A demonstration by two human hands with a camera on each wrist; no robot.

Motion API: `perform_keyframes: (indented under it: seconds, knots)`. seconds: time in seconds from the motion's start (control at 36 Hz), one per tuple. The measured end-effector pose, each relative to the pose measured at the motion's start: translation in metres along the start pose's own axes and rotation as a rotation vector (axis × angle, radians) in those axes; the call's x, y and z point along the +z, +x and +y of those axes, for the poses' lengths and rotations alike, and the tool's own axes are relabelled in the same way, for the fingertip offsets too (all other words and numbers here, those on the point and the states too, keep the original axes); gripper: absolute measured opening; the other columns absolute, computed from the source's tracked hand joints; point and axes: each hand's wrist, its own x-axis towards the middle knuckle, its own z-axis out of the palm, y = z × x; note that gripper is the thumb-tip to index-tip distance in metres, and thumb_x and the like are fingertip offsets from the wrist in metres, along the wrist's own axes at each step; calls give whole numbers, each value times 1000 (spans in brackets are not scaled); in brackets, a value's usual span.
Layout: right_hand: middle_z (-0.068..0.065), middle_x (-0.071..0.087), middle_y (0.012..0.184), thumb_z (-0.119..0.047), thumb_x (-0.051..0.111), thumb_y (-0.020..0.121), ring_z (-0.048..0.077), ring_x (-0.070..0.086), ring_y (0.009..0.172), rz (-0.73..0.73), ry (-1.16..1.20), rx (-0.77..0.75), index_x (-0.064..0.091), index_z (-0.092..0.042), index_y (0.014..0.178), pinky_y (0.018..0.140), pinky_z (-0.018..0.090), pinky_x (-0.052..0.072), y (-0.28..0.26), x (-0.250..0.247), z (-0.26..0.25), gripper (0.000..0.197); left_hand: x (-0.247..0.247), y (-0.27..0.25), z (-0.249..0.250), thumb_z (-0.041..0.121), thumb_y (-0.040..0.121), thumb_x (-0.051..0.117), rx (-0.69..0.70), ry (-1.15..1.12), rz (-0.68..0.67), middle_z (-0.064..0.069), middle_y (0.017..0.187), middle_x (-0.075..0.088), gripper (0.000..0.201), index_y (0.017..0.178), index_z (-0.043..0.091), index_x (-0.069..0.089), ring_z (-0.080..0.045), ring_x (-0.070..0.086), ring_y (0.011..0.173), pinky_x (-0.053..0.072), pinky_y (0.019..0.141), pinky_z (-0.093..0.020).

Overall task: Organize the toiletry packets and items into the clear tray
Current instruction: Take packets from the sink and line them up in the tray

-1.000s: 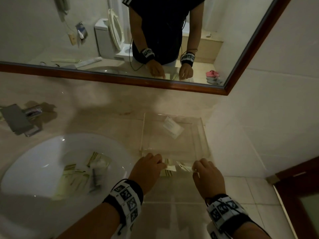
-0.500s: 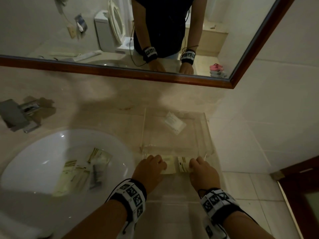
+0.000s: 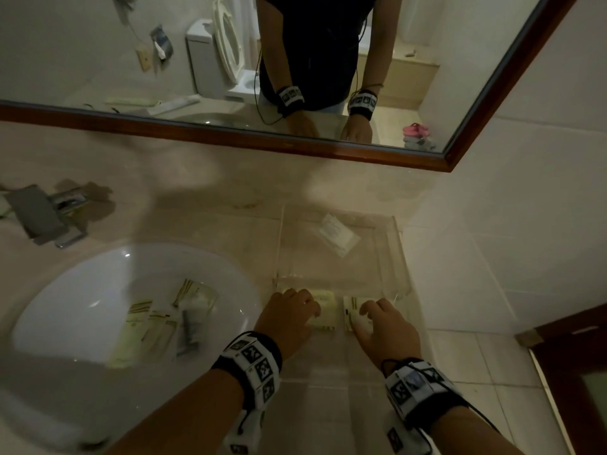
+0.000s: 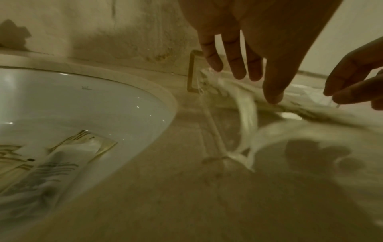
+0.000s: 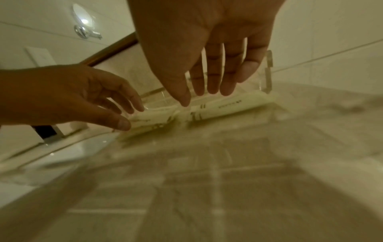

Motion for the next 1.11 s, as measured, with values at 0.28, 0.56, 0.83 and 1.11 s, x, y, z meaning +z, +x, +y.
perform_keyframes:
  seconds: [0.28, 0.56, 0.83, 1.11]
  knots:
    - [-7, 59, 103, -41, 58, 85, 14, 60, 89, 10, 131, -87, 57, -26, 102, 73, 31, 50, -8, -25, -61, 23, -36, -49, -32, 28, 90, 49, -134, -156, 137, 5, 122, 57, 29, 116, 23, 61, -19, 52, 113, 36, 95, -30]
    - [-6, 60, 102, -39, 54, 87, 15, 57, 94, -138, 150, -267, 58, -26, 99, 75, 27, 45, 0, -6, -167, 18, -63, -122, -113, 43, 93, 48, -413, -127, 16, 7, 120, 60, 31, 118, 28, 58, -15, 54, 111, 36, 96, -29]
    - [-2, 64, 108, -39, 51, 90, 20, 59, 99, -305, 56, -337, 59, -24, 104, 83, 29, 48, 8, 22, -248, 22, -66, -183, -176, 43, 95, 44, -639, -104, -136, 4, 133, 51, 35, 127, 29, 49, -20, 48, 123, 32, 106, -35]
    - [2, 61, 117, -38, 53, 88, 22, 58, 104, -517, -37, -184, 56, -24, 111, 86, 30, 46, 34, 68, -291, 27, -47, -192, -235, 45, 95, 43, -785, -145, -457, -2, 141, 43, 45, 136, 25, 40, -26, 40, 131, 24, 114, -41]
